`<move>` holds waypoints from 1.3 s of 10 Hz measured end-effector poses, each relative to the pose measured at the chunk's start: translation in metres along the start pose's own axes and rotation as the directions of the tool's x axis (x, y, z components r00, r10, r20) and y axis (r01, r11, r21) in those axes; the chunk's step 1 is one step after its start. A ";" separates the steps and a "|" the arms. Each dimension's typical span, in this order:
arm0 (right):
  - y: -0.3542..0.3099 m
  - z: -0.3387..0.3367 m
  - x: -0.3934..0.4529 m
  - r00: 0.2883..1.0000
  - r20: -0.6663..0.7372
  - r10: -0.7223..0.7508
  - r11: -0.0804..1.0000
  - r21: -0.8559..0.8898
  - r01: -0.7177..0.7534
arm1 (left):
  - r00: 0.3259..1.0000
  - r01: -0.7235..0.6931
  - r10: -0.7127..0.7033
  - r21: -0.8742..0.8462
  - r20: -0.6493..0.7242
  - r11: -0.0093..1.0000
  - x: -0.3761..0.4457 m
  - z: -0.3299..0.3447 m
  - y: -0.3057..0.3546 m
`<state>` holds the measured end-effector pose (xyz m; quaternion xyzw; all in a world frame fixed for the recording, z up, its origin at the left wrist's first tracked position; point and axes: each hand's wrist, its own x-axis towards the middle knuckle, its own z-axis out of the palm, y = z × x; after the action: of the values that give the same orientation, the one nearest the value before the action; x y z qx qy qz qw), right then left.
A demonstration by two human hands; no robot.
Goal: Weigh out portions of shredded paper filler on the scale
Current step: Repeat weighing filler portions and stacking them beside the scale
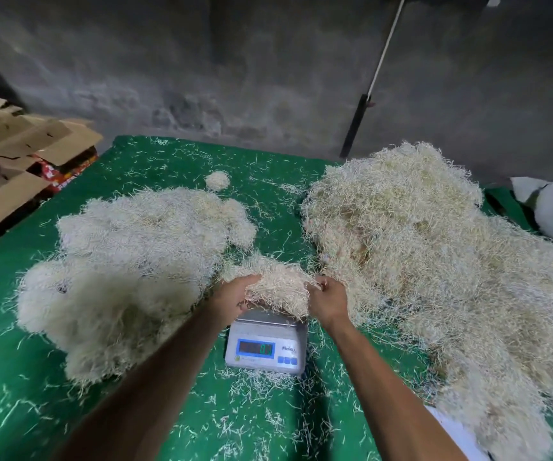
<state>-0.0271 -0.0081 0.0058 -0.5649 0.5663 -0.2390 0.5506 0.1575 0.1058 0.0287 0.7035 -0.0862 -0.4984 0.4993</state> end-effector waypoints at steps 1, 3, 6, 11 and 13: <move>0.017 0.014 0.008 0.997 -0.073 0.036 0.996 -0.077 -0.041 | 0.998 -0.054 0.051 -0.085 -0.045 0.995 0.004 -0.005 -0.010; 0.018 0.027 0.026 0.992 -0.124 0.013 1.000 -0.021 -0.015 | 0.993 -0.117 0.110 0.195 0.047 0.974 0.029 -0.025 -0.011; 0.082 -0.005 -0.004 0.964 -0.143 -0.222 0.934 -0.317 0.168 | 0.955 -0.191 0.114 0.274 0.273 0.943 0.010 -0.055 -0.035; 0.208 0.031 -0.149 0.975 0.190 -0.118 0.495 -0.840 0.224 | 0.971 -0.235 0.071 0.849 0.229 0.474 -0.055 -0.047 -0.212; 0.213 0.038 -0.167 0.979 0.194 -0.071 0.464 -0.862 0.204 | 0.966 -0.260 0.077 0.924 0.248 0.281 -0.067 -0.054 -0.232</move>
<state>-0.1145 0.2086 -0.1360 -0.8247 0.5239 0.0783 0.1983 0.0794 0.2937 -0.1128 0.8074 -0.4758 -0.3477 0.0286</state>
